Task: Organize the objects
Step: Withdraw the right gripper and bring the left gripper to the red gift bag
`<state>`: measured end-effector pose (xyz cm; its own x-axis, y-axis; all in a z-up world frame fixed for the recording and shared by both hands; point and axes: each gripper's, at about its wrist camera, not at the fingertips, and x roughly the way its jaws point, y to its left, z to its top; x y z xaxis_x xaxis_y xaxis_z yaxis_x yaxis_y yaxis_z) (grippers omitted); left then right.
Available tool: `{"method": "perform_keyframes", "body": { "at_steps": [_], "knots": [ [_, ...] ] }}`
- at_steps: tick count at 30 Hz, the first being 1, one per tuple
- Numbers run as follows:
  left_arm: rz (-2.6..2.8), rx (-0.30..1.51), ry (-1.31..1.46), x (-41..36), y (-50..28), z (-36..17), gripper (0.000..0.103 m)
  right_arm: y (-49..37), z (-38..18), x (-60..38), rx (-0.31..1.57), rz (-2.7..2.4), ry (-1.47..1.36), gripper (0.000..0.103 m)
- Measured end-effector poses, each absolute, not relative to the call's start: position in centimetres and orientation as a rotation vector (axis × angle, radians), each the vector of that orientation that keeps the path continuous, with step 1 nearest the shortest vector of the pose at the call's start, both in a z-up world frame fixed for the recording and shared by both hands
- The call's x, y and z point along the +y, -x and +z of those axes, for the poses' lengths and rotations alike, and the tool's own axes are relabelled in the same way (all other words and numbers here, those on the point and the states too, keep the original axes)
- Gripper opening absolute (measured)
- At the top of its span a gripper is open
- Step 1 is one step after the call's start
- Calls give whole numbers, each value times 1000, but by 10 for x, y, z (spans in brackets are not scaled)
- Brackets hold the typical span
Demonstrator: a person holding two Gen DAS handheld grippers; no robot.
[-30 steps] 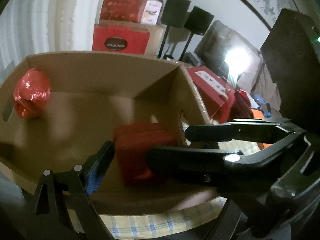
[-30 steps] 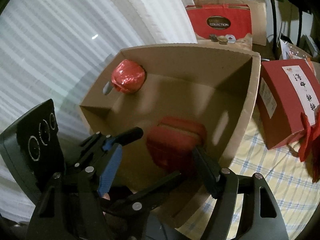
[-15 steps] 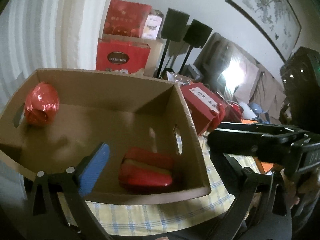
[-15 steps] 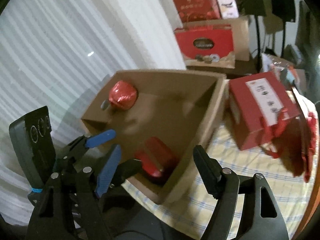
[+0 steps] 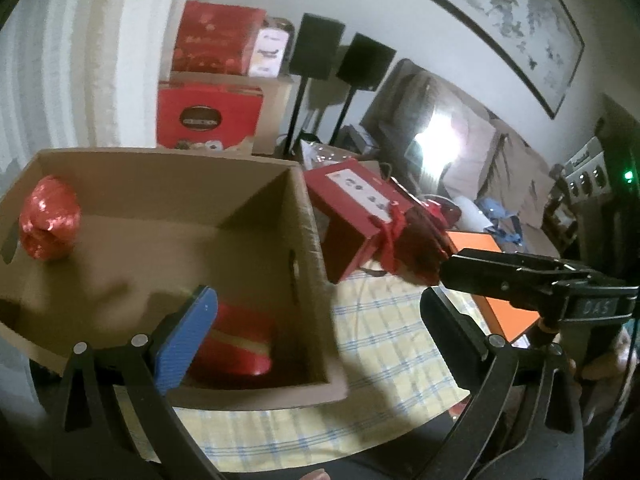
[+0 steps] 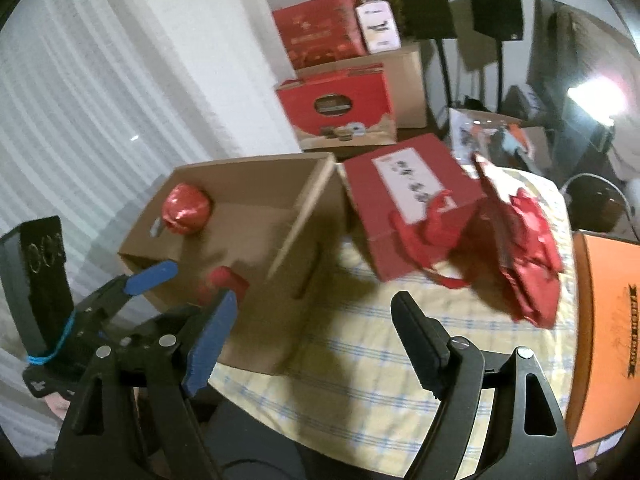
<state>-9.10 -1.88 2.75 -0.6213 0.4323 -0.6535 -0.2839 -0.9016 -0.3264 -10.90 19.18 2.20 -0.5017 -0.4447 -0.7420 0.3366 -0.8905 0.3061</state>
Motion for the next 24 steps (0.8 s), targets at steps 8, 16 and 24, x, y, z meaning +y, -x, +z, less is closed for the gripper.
{"method": "perform_keyframes", "body": {
  "at_steps": [8,16,24],
  "knots": [
    [2479,-215,1071,17,91,30,101,100,19,229,-135,-2502,-1227,82],
    [2453,-166,1075,53,96,30,101,98,10,269,-158,-2575,-1247,82],
    [2404,-143,1109,86,108,18,101,98,-1,307,-197,-2632,-1275,82]
  ]
}}
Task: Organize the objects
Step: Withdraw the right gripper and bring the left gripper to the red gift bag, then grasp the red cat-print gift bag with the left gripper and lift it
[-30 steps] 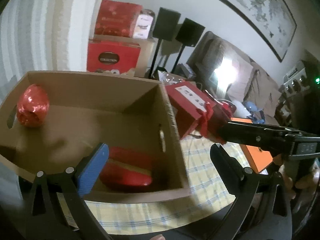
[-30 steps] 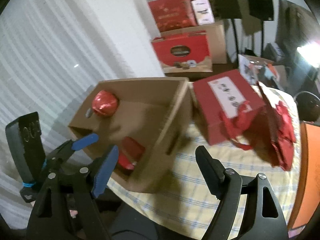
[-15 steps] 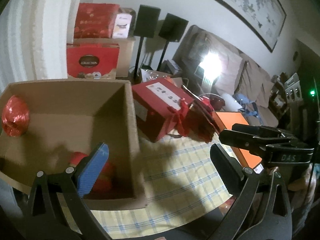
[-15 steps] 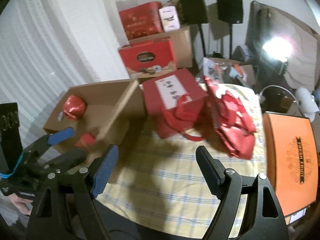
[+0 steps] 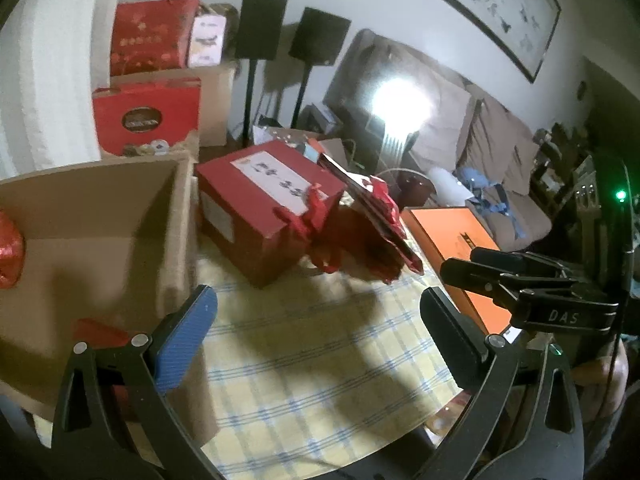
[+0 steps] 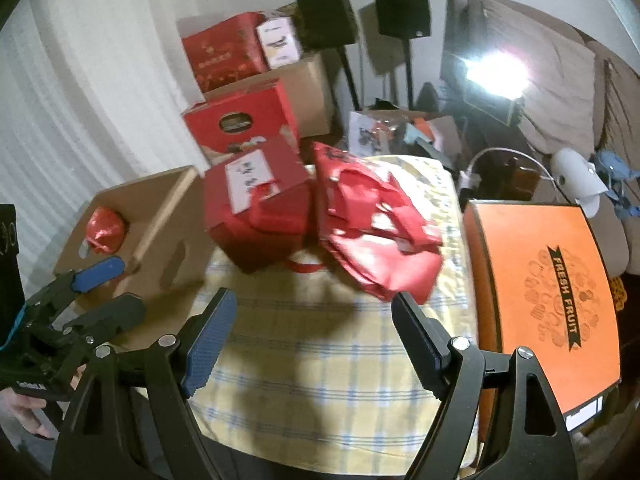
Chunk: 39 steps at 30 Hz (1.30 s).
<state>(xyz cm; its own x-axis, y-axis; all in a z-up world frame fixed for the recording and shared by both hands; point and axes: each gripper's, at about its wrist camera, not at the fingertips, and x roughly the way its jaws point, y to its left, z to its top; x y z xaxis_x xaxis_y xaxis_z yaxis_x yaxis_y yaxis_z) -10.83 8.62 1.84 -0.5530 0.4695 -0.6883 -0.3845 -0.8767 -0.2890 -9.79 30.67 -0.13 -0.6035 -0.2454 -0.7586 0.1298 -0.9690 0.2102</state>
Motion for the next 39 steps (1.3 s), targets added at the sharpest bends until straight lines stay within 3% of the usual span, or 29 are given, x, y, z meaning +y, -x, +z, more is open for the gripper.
{"method": "perform_keyframes", "body": {
  "at_steps": [20,32,35,39],
  "knots": [
    [2279,-190,1197,164,153,-12,98,110,-42,368,-250,-2695,-1353,81],
    [2230,-211,1283,203,188,-39,87,111,-63,376,-226,-2677,-1402,81],
    [2229,-207,1300,210,195,-43,81,113,-65,372,-202,-2675,-1398,82],
    [2218,-226,1329,214,201,-49,65,119,-67,366,-184,-2664,-1378,81]
  ]
}}
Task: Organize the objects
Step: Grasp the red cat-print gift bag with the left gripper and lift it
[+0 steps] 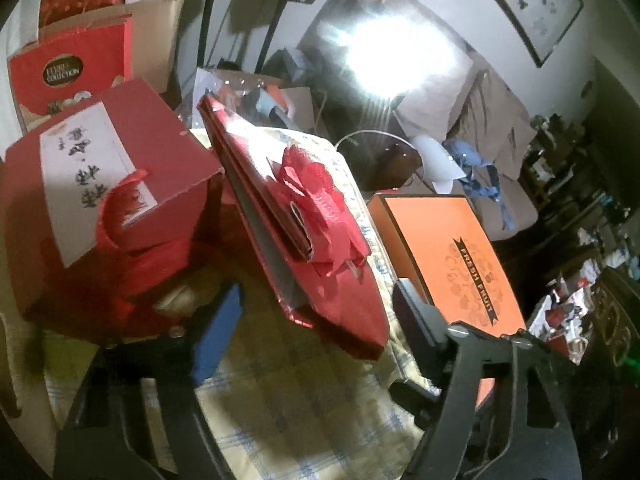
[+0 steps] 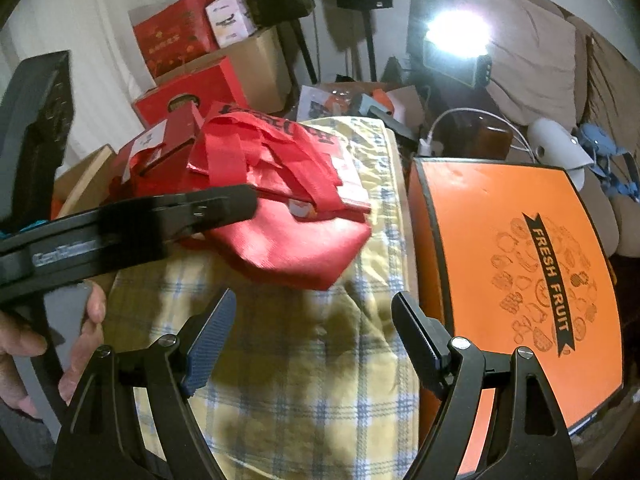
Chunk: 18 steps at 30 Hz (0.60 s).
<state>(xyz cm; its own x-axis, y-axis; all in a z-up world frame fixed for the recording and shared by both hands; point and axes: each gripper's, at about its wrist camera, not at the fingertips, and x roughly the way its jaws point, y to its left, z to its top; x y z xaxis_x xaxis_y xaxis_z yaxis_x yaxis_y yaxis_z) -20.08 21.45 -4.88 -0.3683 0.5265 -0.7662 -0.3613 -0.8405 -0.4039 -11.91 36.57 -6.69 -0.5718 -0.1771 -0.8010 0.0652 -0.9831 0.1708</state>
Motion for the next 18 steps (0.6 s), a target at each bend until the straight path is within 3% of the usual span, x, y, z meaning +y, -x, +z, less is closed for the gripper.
{"method": "perform_keyframes", "body": {
  "at_steps": [2,4,7,18],
  "knots": [
    [2203,-246,1355,215,205,-54,55,122,-69,363,-179,-2656,-1376,82],
    [2185,-271,1383,213,209,-59,37,124,-72,361,-191,-2644,-1377,81],
    [2165,-295,1402,211,211,-65,23,126,-74,361,-206,-2626,-1374,81],
    [2135,-337,1313,201,194,-47,7,117,-69,387,-396,-2584,-1340,81]
  ]
}}
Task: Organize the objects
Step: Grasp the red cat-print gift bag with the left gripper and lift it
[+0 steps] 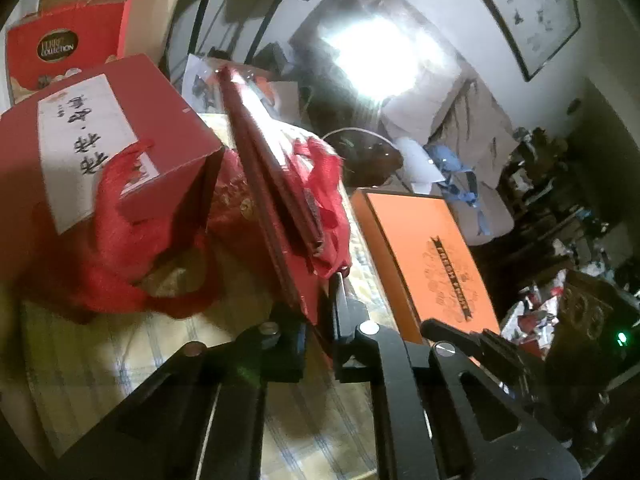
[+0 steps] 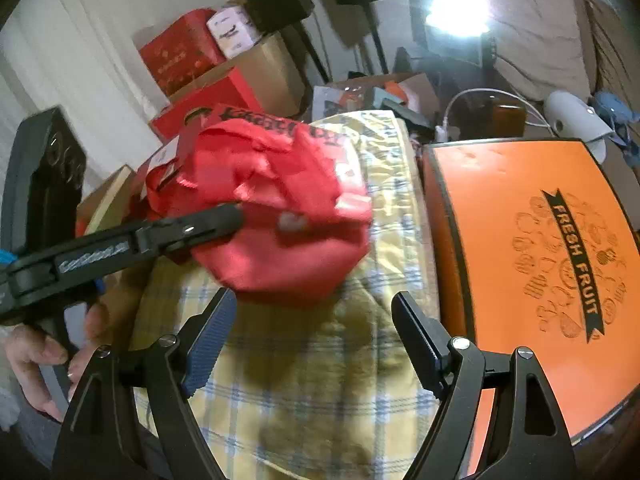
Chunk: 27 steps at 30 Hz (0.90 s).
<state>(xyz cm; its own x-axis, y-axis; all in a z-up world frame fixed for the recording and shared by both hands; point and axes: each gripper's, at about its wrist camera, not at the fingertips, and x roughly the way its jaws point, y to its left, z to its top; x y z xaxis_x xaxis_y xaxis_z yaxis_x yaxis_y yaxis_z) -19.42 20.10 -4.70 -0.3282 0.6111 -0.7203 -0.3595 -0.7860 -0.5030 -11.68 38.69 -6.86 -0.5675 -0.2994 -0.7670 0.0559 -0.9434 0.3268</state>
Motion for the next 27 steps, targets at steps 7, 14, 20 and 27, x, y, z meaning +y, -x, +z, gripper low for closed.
{"method": "perform_keyframes", "body": {
  "at_steps": [7,14,20,27],
  "knots": [
    [2135,-294,1231,189,175,-25,4,106,-55,394,-430,-2614,-1311,81],
    [2223,-126,1149,177,148,-5,4,104,-37,389,-550,-2558,-1253,81],
    [2263,-30,1095,180,123,5,4,109,-16,379,-655,-2487,-1202,81],
    [2255,28,1069,195,103,6,4,113,6,361,-615,-2492,-1202,82]
  ]
}}
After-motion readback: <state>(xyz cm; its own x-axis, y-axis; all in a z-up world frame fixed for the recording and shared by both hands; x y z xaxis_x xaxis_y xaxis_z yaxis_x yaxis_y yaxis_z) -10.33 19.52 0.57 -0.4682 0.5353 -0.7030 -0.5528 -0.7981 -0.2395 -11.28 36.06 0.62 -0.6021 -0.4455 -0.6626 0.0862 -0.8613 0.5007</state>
